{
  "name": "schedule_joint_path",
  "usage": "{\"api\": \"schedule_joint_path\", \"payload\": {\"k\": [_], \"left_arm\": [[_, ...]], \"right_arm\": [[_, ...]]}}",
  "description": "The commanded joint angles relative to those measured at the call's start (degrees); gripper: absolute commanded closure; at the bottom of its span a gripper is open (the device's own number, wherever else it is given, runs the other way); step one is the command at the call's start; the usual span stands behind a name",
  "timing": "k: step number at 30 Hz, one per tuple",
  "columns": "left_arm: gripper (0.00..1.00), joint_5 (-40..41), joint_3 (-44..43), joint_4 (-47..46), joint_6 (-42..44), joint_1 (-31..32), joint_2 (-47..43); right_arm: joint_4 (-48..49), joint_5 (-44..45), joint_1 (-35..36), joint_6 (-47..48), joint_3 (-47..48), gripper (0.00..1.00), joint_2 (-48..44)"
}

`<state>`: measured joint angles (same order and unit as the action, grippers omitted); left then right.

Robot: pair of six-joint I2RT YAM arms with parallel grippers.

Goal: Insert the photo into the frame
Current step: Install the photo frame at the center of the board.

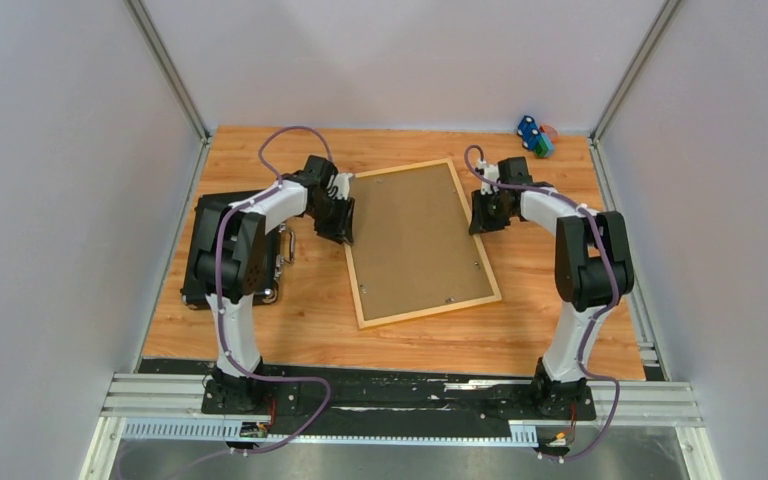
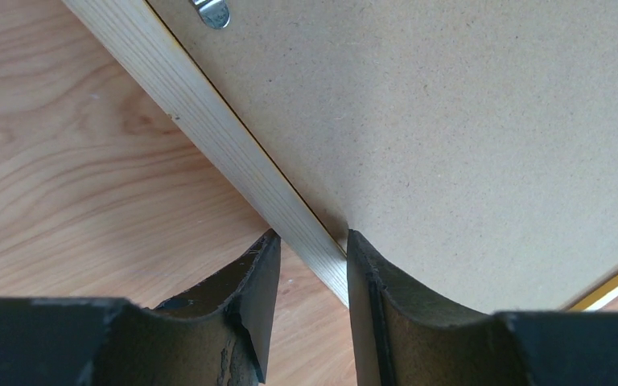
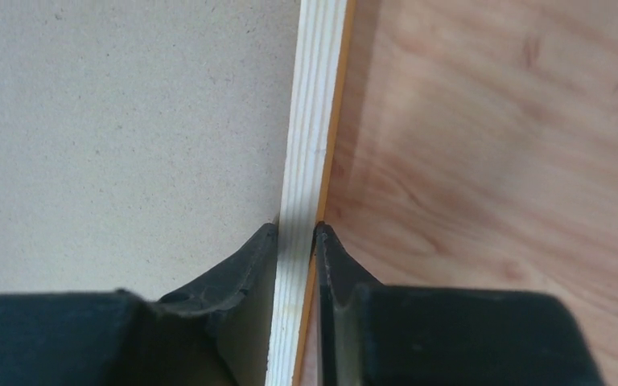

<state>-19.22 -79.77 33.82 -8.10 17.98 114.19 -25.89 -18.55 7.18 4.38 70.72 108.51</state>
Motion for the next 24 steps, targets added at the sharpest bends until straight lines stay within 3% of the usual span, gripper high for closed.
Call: {"api": "schedule_joint_path", "payload": {"k": [1, 4, 7, 14, 24], "left_arm": [[0.56, 1.2, -1.8, -1.2, -1.0, -2.4, -1.0], [0.56, 1.7, -2.1, -1.4, -1.3, -2.6, -1.1], [0.56, 1.6, -1.9, -1.7, -1.6, -2.6, -1.2], [0.56, 1.6, -1.6, -2.0, -2.1, -2.6, -1.2], [0.56, 1.6, -1.5, -2.0, -2.1, -2.6, -1.0]], "right_arm": [[2.3, 0.0, -0.2, 0.1, 7.0, 0.73, 2.9], [1.8, -0.7, -0.2, 0.1, 8.0, 0.49, 2.6], [1.4, -1.2, -0.3, 0.7, 6.3, 0.38, 0.0], [-0.2, -3.9, -0.4, 4.4, -4.1, 0.32, -11.2], [-2.3, -7.4, -0.1, 7.6, -14.0, 0.35, -19.5]]}}
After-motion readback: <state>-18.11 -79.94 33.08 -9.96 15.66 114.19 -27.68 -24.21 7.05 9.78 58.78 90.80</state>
